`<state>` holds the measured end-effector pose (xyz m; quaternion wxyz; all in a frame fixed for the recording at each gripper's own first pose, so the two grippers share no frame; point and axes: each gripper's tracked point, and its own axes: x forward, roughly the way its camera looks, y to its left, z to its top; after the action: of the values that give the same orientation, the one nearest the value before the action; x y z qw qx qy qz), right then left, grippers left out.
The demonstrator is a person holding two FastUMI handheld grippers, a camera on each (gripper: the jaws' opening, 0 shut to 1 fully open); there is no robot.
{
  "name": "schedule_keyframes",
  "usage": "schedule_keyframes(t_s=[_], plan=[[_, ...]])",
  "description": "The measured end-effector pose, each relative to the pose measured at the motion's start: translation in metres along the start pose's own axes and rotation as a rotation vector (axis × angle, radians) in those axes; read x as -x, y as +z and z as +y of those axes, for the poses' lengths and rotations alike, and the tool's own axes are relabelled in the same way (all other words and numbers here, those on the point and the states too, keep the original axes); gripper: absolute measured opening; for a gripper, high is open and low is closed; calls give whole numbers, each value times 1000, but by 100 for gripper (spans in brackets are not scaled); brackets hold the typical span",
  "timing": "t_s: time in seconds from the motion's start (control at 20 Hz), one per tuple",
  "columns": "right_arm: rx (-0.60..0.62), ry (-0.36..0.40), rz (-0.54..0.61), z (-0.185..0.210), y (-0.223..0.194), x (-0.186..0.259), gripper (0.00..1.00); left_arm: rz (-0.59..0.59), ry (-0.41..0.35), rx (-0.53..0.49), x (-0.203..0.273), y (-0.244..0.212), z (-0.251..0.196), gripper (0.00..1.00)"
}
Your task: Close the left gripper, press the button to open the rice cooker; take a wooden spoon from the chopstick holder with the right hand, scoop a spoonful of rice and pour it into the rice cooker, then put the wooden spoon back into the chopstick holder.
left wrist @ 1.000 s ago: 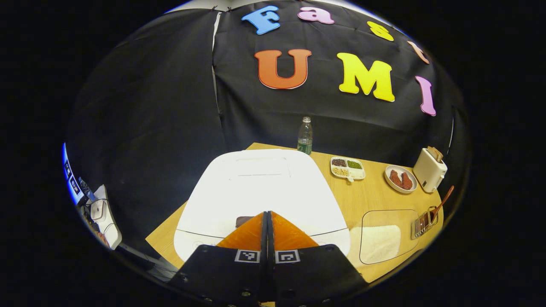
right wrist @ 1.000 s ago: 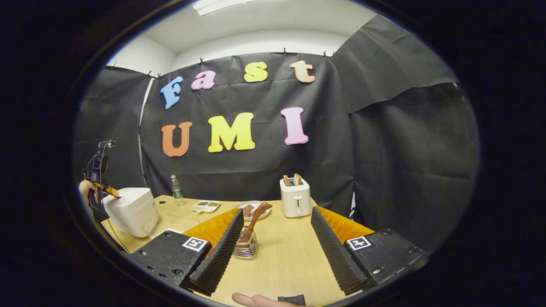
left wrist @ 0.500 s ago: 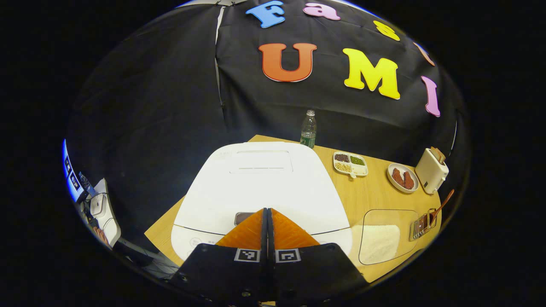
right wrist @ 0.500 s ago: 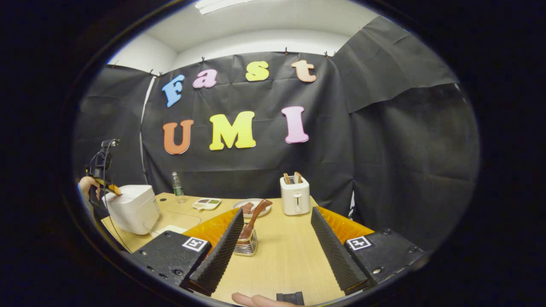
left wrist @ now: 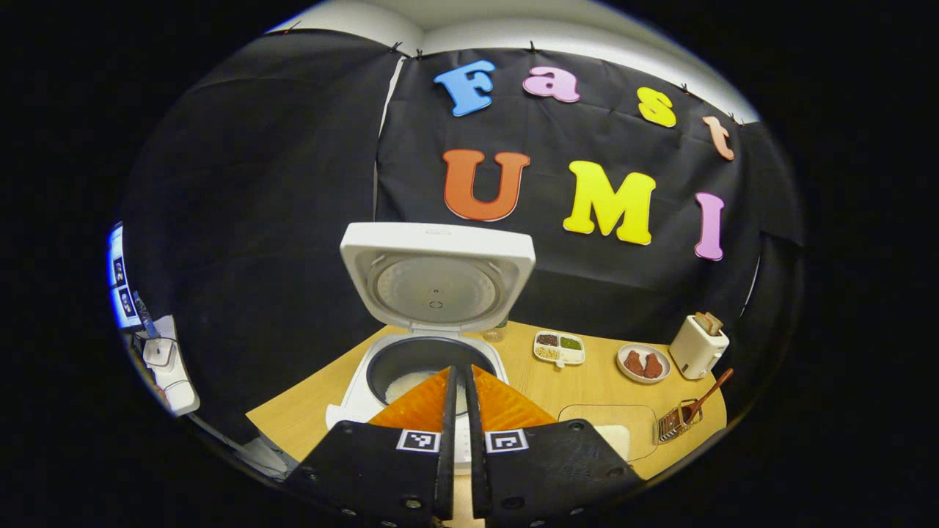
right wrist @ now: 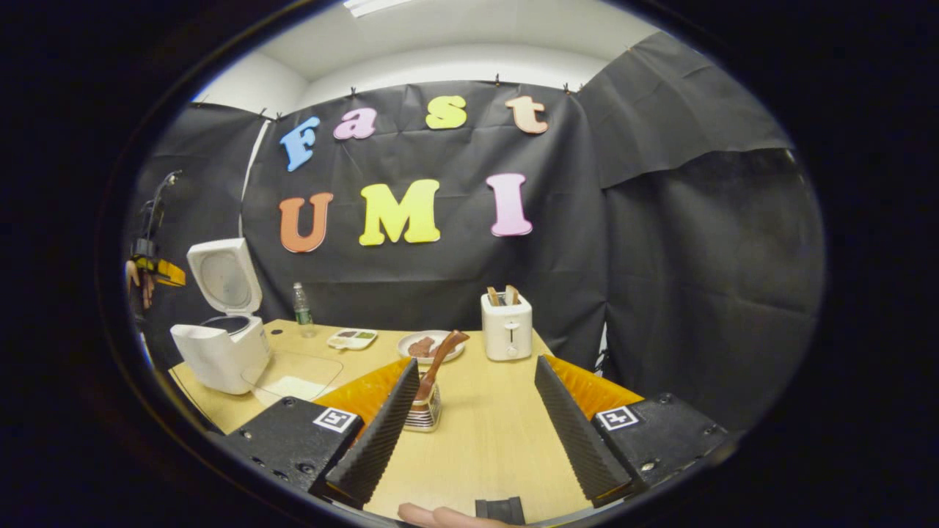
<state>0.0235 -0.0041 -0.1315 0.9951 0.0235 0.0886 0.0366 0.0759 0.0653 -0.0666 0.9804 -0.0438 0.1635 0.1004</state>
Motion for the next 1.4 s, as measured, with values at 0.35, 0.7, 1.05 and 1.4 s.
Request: schedule_keyframes(t_s=[0.35,0.7,1.05,1.4], plan=[[-73,23,63,12,-17,-46,100,-139,-93,-74,52,5,-34,97],[-84,52,81,33,-31,-121,100,-246,-147,-93,85,-9,-44,97],[-144,52,208,42,-78,-202,94,-345,-202,-134,110,-25,-55,97],[-339,84,264,56,-93,-254,81,-376,-225,-137,116,-31,-56,95]])
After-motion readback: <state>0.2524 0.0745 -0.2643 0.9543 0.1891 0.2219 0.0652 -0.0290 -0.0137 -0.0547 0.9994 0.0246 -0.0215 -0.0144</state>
